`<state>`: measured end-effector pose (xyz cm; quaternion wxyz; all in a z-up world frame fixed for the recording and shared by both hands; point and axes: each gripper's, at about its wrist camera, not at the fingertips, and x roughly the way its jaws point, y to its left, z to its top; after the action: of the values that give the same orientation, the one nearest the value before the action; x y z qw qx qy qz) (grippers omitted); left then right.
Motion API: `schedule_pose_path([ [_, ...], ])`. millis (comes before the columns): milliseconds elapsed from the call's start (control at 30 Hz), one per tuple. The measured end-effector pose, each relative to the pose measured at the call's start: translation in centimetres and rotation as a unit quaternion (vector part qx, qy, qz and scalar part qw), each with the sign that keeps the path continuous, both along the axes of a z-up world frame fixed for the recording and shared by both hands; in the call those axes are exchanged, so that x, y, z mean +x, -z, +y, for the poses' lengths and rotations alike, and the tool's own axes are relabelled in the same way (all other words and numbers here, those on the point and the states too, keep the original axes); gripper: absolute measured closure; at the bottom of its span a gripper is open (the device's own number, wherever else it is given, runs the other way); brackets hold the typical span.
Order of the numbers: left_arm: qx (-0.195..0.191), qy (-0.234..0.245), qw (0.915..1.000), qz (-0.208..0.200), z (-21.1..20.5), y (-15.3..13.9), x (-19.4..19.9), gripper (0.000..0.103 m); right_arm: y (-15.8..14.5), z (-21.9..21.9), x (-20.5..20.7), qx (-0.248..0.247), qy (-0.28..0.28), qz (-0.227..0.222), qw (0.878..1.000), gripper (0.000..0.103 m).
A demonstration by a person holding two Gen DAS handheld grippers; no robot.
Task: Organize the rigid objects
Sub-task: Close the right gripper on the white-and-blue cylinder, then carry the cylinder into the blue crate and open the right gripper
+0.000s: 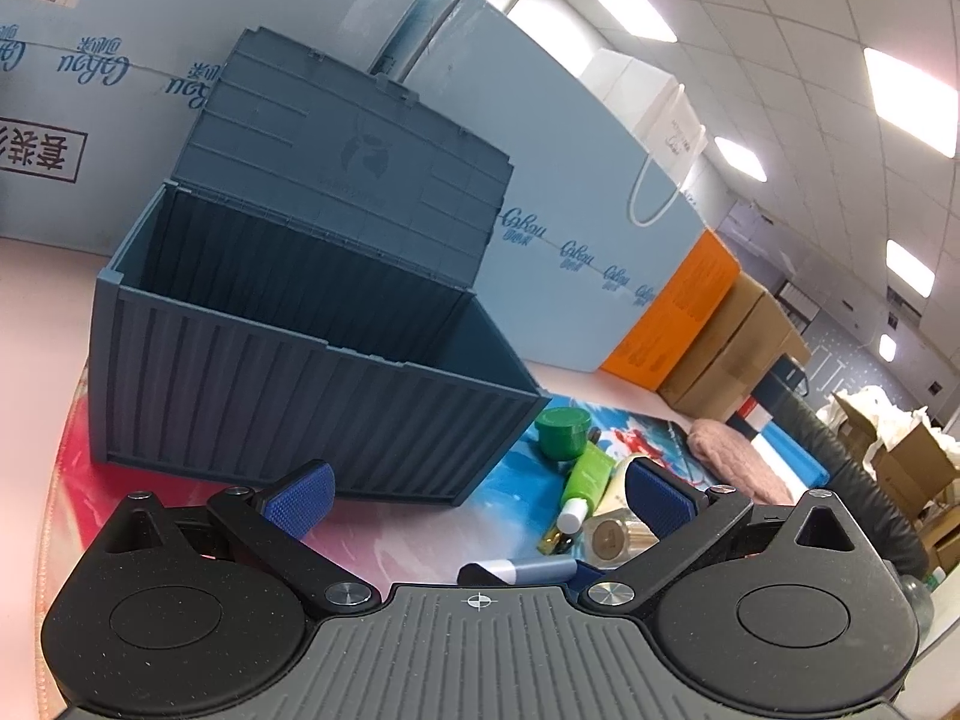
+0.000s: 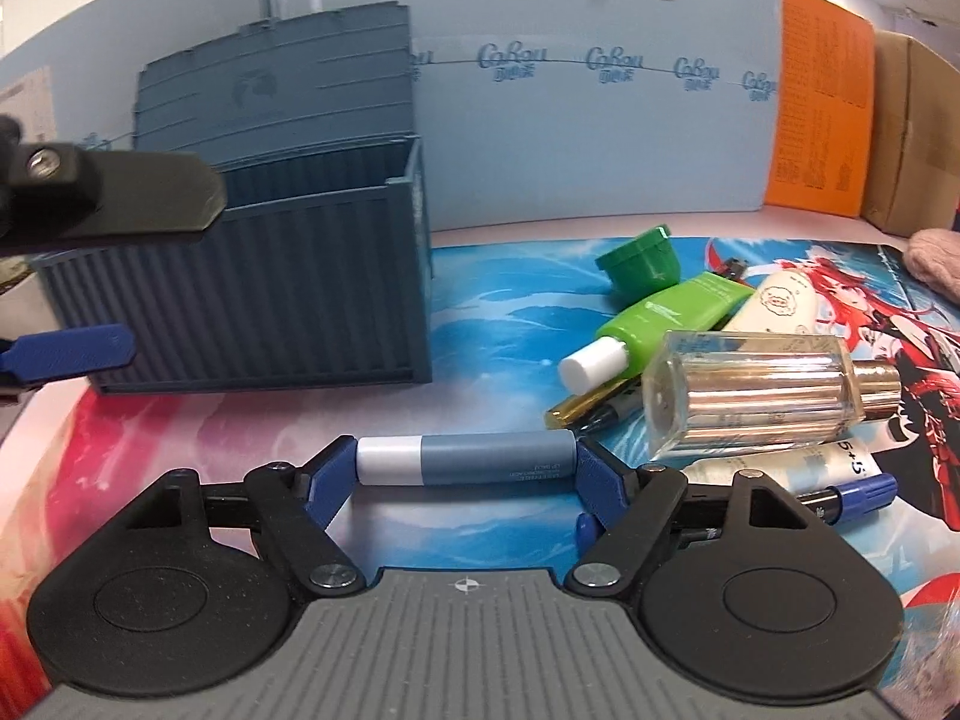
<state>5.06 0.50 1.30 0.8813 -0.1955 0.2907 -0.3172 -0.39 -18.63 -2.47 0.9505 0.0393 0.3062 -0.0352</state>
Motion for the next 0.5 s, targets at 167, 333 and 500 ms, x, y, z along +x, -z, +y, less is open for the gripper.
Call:
schedule_pose_path([
  [167, -0.012, 0.019, 0.9997, -0.007, 0.3, -0.6, -0.1, 0.000, -2.5, 0.6, -2.0, 0.007, -0.029, -0.047, 0.998, 0.028],
  [333, -0.083, 0.053, 0.9938, -0.052, 2.3, -2.1, -1.0, 0.000, -6.1, 0.9, -3.1, 0.018, -0.053, -0.115, 0.992, 0.028],
  [500, -0.112, -0.045, 0.9868, -0.108, 5.7, -3.3, -1.8, 0.000, -9.0, 1.0, -1.9, 0.040, -0.060, -0.158, 0.985, 0.027],
])
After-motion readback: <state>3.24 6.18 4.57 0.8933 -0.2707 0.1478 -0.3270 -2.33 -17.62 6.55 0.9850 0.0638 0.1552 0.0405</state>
